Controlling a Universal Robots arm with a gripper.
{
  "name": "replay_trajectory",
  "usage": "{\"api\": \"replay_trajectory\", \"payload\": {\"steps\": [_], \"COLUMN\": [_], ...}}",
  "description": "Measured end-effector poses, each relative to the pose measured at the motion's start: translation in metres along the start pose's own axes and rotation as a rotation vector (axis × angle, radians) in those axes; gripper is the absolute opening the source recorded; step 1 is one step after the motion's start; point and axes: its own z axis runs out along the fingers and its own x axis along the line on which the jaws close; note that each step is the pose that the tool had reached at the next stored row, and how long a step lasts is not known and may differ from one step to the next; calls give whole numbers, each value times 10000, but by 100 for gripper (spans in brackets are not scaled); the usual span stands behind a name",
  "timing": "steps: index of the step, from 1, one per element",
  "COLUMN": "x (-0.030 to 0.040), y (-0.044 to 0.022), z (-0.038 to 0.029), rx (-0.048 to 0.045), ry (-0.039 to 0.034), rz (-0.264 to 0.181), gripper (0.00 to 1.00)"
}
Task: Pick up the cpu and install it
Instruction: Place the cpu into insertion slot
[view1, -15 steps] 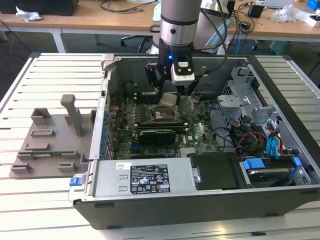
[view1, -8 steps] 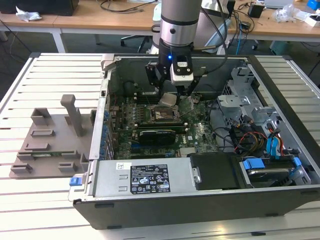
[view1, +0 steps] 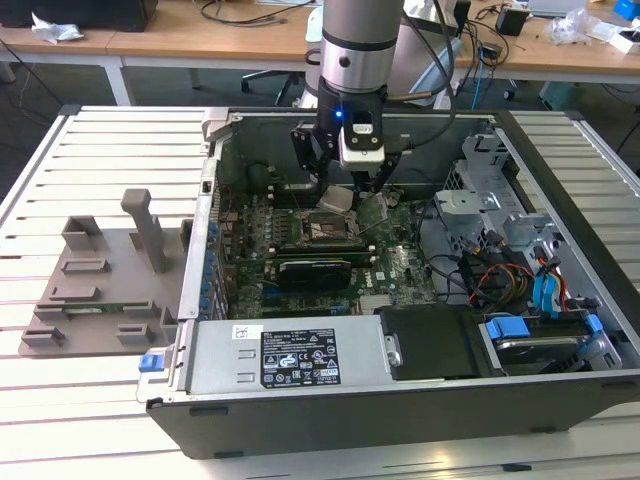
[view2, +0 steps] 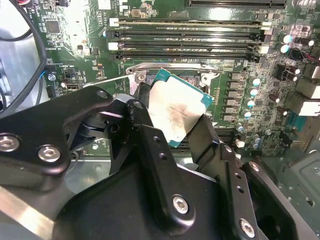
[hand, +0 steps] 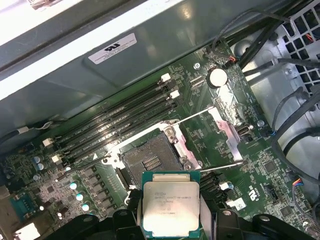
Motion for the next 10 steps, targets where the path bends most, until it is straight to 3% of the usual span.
{"api": "replay_trajectory", "payload": {"steps": [10], "x": [0], "y": [0], "z": [0], "rx": [0], "ry": [1], "rz": [20], "gripper": [55]}}
